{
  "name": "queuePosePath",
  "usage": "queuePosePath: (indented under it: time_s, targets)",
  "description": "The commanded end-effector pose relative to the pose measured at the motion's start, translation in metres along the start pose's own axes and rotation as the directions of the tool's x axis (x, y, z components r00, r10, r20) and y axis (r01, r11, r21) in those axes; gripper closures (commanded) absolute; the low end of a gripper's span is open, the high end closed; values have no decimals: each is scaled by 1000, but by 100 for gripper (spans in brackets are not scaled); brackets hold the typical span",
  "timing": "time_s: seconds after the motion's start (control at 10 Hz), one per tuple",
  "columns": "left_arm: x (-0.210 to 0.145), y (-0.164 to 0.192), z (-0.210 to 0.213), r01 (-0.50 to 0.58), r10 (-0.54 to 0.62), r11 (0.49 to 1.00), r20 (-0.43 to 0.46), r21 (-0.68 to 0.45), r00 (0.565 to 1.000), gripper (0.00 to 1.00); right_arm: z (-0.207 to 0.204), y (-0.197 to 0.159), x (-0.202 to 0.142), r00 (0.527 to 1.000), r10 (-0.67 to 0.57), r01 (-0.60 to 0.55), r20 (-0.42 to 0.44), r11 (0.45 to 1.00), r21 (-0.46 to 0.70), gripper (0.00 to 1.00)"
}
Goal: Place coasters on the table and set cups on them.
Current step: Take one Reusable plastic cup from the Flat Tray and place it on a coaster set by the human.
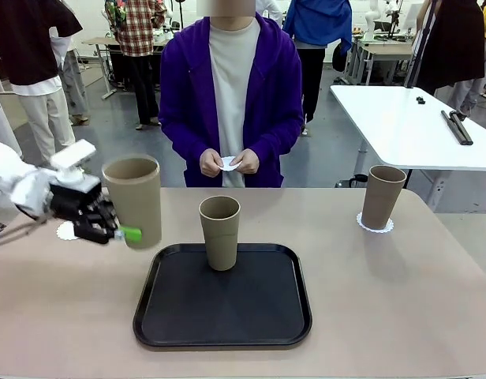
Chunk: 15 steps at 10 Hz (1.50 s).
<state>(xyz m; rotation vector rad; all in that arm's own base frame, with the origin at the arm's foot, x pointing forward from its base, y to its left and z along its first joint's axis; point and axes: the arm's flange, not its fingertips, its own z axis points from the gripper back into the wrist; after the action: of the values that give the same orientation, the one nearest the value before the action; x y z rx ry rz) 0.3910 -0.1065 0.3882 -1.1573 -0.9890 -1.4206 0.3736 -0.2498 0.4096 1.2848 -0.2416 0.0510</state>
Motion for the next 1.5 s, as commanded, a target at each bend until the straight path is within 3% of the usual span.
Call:
queuePosePath:
  time_s: [0.0,0.3,0.7,0.8,1.0,1.4]
  targets:
    - [49,-13,16,-32,31,998,20,60,999,78,1,0,2,1000,-1,1,0,1000,5,0]
    - [89,-15,32,-73,67,994,81,77,994,78,1,0,2,1000,-1,1,0,1000,5,0]
    - [87,-16,30,-48,45,997,39,64,998,78,1,0,2,1000,-1,1,0,1000,5,0]
    - [88,-16,31,-50,47,997,40,67,998,19,1,0,2,1000,-1,1,0,1000,5,0]
    - [61,11,70,-40,34,994,65,98,997,19,1,0,2,1000,-1,1,0,1000,5,0]
    - [10,55,183,-102,58,929,131,356,990,19,1,0,2,1000,-1,1,0,1000,5,0]
